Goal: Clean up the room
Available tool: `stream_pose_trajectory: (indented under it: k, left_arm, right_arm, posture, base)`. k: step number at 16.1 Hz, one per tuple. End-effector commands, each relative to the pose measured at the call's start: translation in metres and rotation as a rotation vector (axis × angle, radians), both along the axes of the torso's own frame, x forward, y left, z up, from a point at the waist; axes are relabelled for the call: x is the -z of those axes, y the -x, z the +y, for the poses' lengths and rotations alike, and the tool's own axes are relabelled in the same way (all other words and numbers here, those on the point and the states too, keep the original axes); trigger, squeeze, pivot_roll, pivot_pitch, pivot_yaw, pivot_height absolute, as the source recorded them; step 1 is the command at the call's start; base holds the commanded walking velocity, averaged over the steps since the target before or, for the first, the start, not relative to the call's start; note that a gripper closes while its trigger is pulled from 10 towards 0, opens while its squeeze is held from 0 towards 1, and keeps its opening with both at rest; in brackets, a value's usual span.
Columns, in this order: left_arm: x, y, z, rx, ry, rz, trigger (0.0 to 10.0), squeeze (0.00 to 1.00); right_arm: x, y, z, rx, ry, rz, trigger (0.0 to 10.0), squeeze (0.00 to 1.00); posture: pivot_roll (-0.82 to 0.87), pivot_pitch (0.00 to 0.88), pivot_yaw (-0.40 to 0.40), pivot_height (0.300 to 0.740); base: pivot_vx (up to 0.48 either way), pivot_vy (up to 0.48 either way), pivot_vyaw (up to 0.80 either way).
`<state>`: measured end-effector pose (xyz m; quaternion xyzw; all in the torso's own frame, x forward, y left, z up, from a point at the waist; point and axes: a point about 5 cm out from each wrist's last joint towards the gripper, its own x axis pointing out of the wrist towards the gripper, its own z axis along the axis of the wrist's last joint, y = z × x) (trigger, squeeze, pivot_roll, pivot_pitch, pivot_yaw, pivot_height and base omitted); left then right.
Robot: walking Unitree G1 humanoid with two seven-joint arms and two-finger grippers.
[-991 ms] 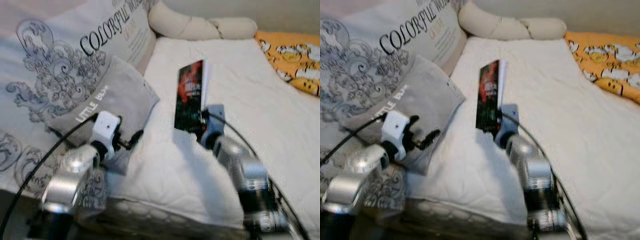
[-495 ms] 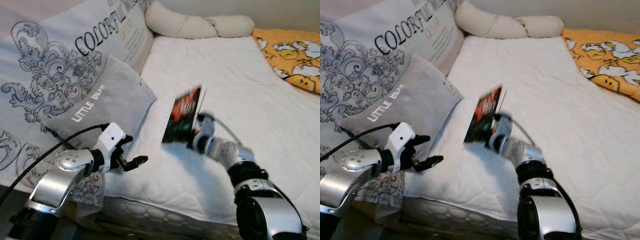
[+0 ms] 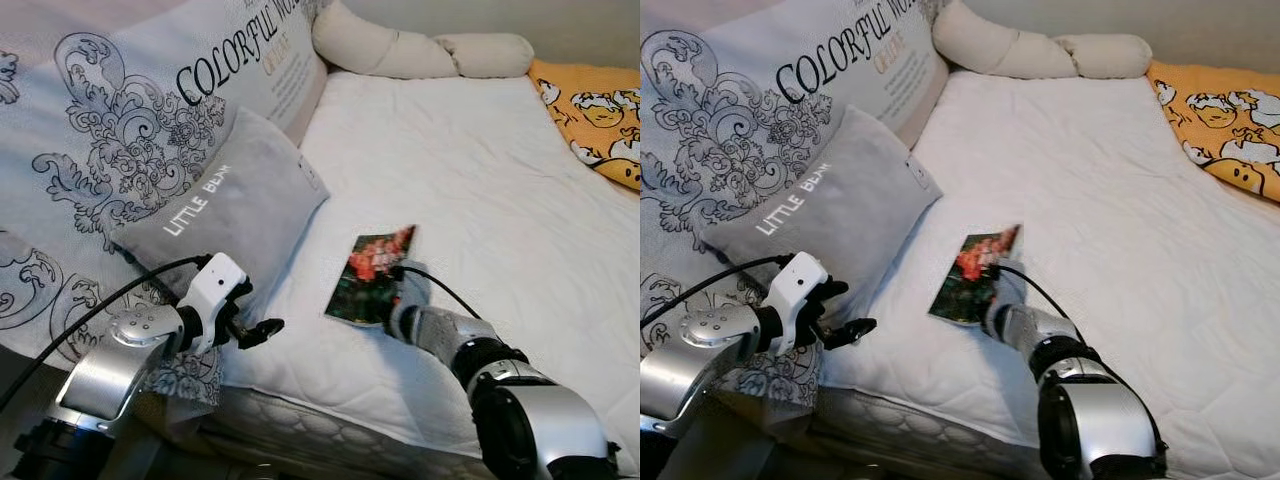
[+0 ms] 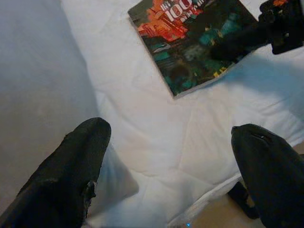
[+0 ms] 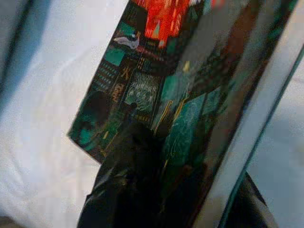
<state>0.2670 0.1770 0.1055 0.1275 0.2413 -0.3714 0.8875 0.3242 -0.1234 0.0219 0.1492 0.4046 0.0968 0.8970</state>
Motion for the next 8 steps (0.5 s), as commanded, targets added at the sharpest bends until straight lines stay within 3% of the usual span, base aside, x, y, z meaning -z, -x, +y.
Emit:
stream_pose_trajectory:
  k: [1, 8]
  left_arm:
    - [0.001, 0.002, -0.003, 0.0, -0.021, -0.002, 10.0, 0.0]
    - [0.014, 0.002, -0.018, -0.042, -0.03, -0.001, 10.0, 0.0]
  right_arm:
    - [0.001, -0.001, -0.011, 0.038, 0.034, -0.027, 10.0, 1.0]
    - [0.009, 0.008, -0.042, 0.001, 0.115, -0.034, 10.0, 1.0]
  posture:
    - [0.12, 0.0, 0.034, 0.74]
    - [0.11, 0.0, 0.044, 0.74]
  base:
    - [0.0, 0.0, 0.0]
    - [0.0, 0.0, 0.0]
